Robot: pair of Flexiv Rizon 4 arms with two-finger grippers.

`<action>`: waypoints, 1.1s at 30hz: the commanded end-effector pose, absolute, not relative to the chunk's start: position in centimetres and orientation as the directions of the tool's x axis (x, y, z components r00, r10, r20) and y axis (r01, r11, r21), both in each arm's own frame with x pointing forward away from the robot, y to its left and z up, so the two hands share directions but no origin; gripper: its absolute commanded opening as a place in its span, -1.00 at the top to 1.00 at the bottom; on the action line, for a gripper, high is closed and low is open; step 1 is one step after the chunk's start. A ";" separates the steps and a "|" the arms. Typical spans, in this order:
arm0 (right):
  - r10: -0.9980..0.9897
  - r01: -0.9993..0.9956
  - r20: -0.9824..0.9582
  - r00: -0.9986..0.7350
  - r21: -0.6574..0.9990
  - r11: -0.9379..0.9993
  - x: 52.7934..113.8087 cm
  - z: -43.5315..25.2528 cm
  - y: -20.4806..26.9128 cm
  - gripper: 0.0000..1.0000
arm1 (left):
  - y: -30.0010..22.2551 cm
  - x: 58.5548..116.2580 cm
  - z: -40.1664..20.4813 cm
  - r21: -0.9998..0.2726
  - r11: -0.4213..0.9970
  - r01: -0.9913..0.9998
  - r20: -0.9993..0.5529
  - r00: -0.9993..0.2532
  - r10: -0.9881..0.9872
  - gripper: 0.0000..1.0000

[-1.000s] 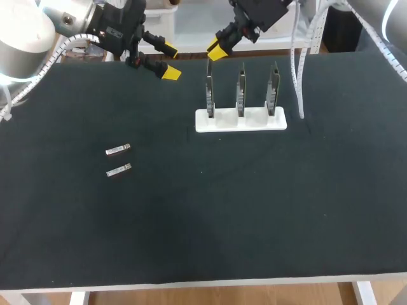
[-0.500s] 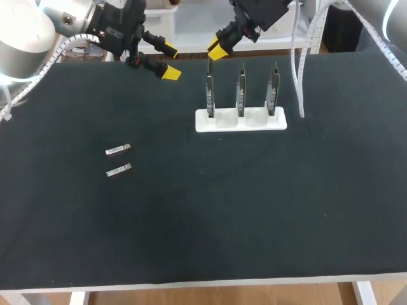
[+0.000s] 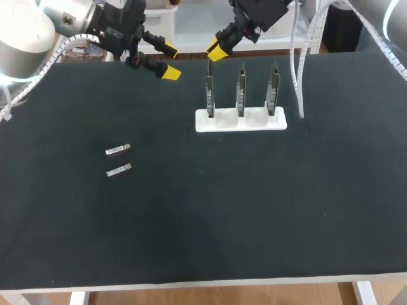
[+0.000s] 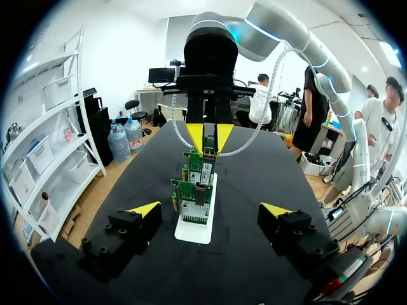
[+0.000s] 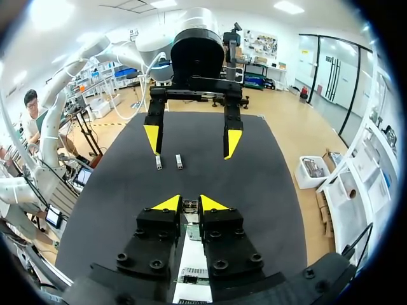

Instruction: Pick up the optical module with the left hand, and insert it into the network port with the right hand.

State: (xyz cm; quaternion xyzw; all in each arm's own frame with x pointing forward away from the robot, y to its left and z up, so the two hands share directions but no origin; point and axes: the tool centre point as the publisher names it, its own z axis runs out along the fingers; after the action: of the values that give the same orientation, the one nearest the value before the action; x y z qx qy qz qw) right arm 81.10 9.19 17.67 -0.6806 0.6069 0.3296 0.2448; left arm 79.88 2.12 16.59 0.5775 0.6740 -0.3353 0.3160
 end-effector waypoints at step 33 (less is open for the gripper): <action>-0.674 -0.743 -0.737 0.051 0.423 -0.519 82.3 17.7 9.3 1.00 | 2.1 79.7 16.6 -0.086 0.112 0.990 -0.812 -0.135 0.568 -1.00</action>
State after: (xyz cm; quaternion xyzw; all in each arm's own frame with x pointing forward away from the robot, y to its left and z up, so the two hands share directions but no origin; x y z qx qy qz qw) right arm 81.49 9.13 17.64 -0.6812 0.6095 0.3220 0.2465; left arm 79.88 2.12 16.59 0.5775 0.6740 -0.3353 0.3160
